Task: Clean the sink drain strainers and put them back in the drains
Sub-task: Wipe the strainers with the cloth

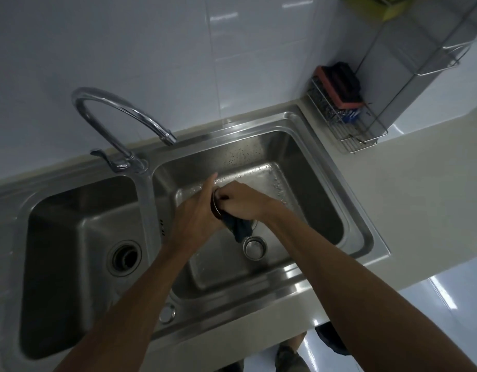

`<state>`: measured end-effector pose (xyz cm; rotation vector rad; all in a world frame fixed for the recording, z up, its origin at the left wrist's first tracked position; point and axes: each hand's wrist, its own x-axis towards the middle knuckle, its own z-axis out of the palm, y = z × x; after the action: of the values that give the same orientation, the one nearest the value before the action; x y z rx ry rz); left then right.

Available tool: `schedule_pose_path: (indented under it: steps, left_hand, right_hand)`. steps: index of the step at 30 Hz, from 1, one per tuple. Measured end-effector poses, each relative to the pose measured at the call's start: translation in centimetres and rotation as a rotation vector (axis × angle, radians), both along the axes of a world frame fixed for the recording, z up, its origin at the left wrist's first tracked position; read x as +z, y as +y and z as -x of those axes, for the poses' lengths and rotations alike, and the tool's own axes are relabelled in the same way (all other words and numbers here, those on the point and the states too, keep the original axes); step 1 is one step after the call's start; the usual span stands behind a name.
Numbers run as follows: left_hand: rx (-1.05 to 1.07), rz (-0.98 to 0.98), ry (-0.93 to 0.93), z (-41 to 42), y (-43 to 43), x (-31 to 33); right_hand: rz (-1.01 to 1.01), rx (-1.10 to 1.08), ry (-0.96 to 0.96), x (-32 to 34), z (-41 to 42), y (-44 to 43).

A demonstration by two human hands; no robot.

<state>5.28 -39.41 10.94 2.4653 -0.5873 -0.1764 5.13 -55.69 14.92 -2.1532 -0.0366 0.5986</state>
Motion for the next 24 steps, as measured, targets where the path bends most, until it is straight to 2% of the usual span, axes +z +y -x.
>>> schedule_pose_path:
  steps: [3, 6, 7, 8, 9, 13, 14, 15, 17, 19, 21, 24]
  left_hand:
    - [-0.077, -0.026, -0.068, 0.2, -0.5, -0.5]
    - [-0.045, -0.036, -0.005, -0.7, -0.6, -1.1]
    - [-0.002, 0.001, 0.044, -1.0, -0.3, -1.3]
    - [0.057, 0.056, 0.089, -1.2, 0.0, -1.5]
    - [0.124, 0.109, 0.127, -1.3, 0.3, -1.5]
    - [0.188, 0.229, 0.156, -1.6, 0.4, -1.3]
    - [0.173, 0.233, 0.164, -1.7, 0.2, -1.2]
    - [0.146, 0.226, 0.158, -1.8, -0.1, -1.0]
    - [0.041, 0.178, 0.074, -2.0, -0.6, -0.8]
    - [-0.055, 0.121, 0.042, -1.9, -0.8, -0.7]
    - [-0.053, 0.069, 0.056, -1.3, -0.8, -0.9]
    - [-0.043, 0.017, 0.018, -0.2, -0.6, -2.0]
  right_hand:
    - [-0.275, -0.229, 0.207, -1.3, 0.9, -0.9]
    - [-0.767, -0.633, 0.416, -1.4, 1.6, -1.7]
    - [-0.933, -0.742, 0.442, -1.1, 1.5, -2.1]
    - [-1.013, -0.815, 0.415, -0.7, 1.1, -2.8]
    - [-1.011, -0.855, 0.364, 0.0, 0.6, -3.3]
    - [-0.833, -0.876, 0.195, 1.8, -0.1, -3.4]
    - [-0.654, -0.795, 0.122, 1.9, 0.2, -2.8]
    - [-0.361, -0.630, -0.001, 2.0, 0.6, -1.9]
    - [0.184, -0.179, -0.199, 1.3, 1.4, 0.3]
    - [0.462, 0.052, -0.217, 0.8, 1.4, 1.9]
    - [0.533, 0.106, -0.177, 0.7, 0.8, 2.3]
    - [0.314, 0.116, 0.025, 0.3, -0.5, 1.0]
